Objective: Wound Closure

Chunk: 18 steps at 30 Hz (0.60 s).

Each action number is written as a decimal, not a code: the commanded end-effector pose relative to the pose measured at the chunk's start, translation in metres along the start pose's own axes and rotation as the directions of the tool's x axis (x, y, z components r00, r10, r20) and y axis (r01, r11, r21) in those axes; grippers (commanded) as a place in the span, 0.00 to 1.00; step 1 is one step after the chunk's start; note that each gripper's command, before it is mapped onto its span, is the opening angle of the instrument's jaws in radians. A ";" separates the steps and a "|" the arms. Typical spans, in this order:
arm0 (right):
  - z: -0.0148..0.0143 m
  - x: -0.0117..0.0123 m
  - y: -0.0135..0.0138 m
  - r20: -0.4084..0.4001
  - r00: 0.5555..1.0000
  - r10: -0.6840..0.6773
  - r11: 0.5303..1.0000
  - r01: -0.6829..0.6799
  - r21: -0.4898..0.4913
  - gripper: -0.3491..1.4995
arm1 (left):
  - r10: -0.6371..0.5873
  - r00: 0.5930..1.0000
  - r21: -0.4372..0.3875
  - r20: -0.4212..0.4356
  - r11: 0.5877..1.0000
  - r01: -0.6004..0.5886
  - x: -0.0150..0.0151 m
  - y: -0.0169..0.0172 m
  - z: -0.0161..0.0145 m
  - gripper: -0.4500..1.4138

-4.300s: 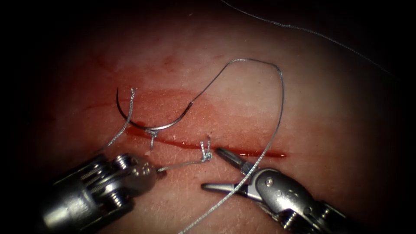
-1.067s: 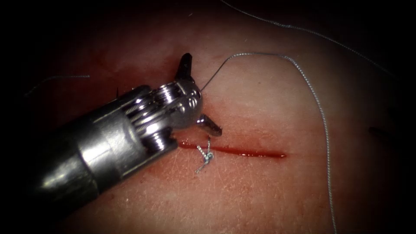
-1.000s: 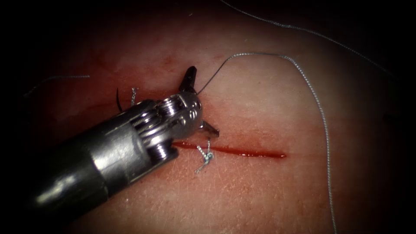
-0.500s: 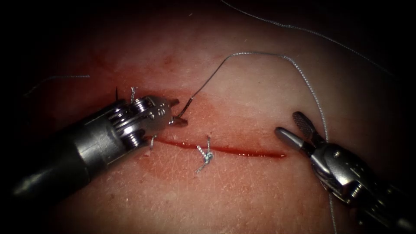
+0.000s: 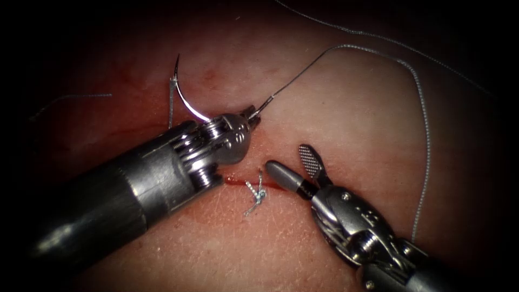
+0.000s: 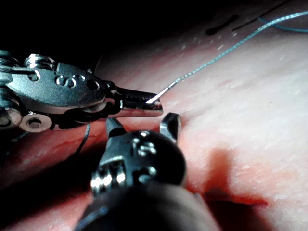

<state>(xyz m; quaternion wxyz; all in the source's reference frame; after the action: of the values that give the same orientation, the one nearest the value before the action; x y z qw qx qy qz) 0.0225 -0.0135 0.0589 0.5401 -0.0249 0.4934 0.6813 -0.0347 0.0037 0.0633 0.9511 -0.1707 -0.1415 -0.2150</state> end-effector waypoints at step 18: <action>0.0025 0.0033 -0.0031 0.054 0.580 0.813 0.580 -0.814 0.013 0.41 | 0.494 0.870 -0.291 0.010 0.834 -0.470 -0.0024 -0.0021 -0.0024 0.00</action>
<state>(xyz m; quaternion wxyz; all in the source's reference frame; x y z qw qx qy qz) 0.0245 -0.0107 0.0572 0.1786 0.2268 0.4489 0.8456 -0.0373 0.0005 0.0615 0.9348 -0.3383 -0.1049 0.0264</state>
